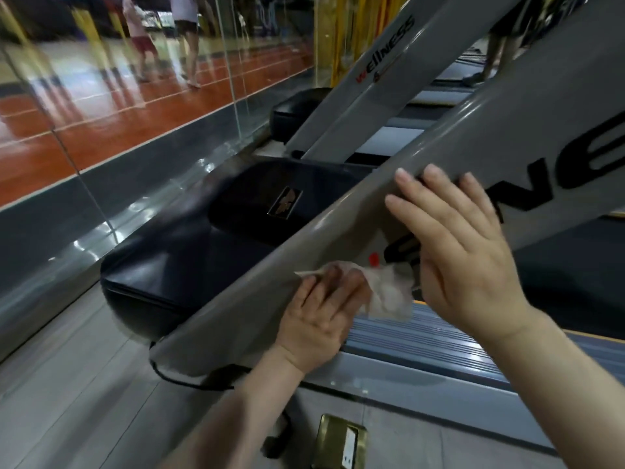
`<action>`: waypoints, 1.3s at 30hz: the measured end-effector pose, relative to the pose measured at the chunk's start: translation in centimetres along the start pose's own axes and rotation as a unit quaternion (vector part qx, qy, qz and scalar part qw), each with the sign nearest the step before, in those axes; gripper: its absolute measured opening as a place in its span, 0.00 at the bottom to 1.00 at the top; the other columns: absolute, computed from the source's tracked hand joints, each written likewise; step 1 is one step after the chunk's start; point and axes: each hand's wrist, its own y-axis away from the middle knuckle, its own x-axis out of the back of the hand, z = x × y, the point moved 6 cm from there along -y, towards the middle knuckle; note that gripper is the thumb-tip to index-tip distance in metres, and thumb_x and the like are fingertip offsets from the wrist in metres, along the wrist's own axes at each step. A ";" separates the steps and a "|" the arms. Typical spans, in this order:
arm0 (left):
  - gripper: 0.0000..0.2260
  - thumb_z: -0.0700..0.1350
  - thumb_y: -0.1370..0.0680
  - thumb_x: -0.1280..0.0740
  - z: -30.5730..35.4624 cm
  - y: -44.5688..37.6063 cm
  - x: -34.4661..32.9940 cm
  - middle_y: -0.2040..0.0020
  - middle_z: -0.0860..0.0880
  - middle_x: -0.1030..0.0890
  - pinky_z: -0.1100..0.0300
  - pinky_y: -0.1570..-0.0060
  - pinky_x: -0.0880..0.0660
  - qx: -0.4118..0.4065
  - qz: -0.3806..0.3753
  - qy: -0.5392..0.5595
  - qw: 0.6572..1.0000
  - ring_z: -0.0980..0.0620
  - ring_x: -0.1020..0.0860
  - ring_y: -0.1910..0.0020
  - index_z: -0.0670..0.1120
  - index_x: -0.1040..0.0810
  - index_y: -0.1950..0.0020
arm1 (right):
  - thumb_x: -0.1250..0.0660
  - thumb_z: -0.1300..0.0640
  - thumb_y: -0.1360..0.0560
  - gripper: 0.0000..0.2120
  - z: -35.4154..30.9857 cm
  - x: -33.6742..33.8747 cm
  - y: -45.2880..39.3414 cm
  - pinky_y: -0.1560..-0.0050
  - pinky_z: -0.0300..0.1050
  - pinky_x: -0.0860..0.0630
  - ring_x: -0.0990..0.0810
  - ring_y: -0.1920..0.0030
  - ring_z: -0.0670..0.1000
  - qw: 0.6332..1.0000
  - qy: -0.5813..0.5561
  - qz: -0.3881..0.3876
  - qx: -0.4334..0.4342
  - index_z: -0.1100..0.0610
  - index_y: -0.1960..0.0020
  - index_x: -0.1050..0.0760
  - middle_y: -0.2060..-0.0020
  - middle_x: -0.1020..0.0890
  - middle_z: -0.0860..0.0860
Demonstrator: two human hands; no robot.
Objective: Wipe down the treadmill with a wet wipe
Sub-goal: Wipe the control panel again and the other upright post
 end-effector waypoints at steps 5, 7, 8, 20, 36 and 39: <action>0.22 0.47 0.23 0.39 -1.4 0.8 0.5 0.27 0.48 0.33 0.51 0.28 0.41 -0.112 -0.039 -0.081 0.990 0.44 0.33 0.29 0.48 0.32 0.28 | 0.43 0.73 0.25 0.24 0.5 2.0 0.1 0.24 0.55 0.46 0.38 0.25 0.56 0.995 -0.093 -0.045 0.002 0.61 0.30 0.30 0.28 0.32 0.56; 0.22 0.46 0.20 0.43 -1.8 0.4 1.6 0.22 0.46 0.40 0.49 0.24 0.47 -0.097 -0.016 -0.089 0.991 0.44 0.43 0.22 0.46 0.35 0.25 | 0.42 0.71 0.26 0.24 2.0 4.3 0.8 0.24 0.57 0.47 0.37 0.25 0.58 1.000 -0.013 0.003 -0.013 0.61 0.31 0.29 0.28 0.32 0.57; 0.25 0.45 0.19 0.44 -1.4 -0.5 2.0 0.20 0.46 0.45 0.49 0.23 0.48 -0.094 -0.004 -0.087 0.992 0.44 0.47 0.20 0.45 0.40 0.22 | 0.41 0.70 0.26 0.24 3.3 5.7 1.3 0.24 0.57 0.48 0.37 0.26 0.58 0.998 0.041 0.038 -0.039 0.61 0.30 0.29 0.28 0.32 0.58; 0.31 0.42 0.22 0.43 7.6 -11.1 2.4 0.18 0.46 0.48 0.51 0.22 0.53 -0.277 -0.031 -0.149 0.949 0.47 0.48 0.20 0.43 0.45 0.19 | 0.37 0.66 0.24 0.27 10.8 13.1 1.1 0.25 0.63 0.45 0.40 0.25 0.62 0.976 0.135 0.122 -0.120 0.65 0.27 0.36 0.26 0.36 0.62; 0.27 0.45 0.20 0.39 8.8 -18.8 6.2 0.20 0.45 0.40 0.50 0.22 0.47 -0.235 0.012 -0.114 0.965 0.47 0.41 0.21 0.43 0.38 0.21 | 0.41 0.68 0.23 0.25 12.2 14.6 1.6 0.23 0.56 0.47 0.43 0.23 0.55 0.991 0.010 0.060 -0.122 0.62 0.26 0.35 0.25 0.37 0.56; 0.30 0.45 0.20 0.41 5.9 -16.0 6.6 0.19 0.43 0.46 0.49 0.22 0.48 -0.186 0.000 -0.112 0.976 0.45 0.45 0.20 0.41 0.45 0.20 | 0.43 0.69 0.24 0.25 12.3 15.0 1.8 0.23 0.54 0.47 0.42 0.23 0.54 0.988 -0.045 0.052 -0.136 0.62 0.27 0.33 0.25 0.36 0.55</action>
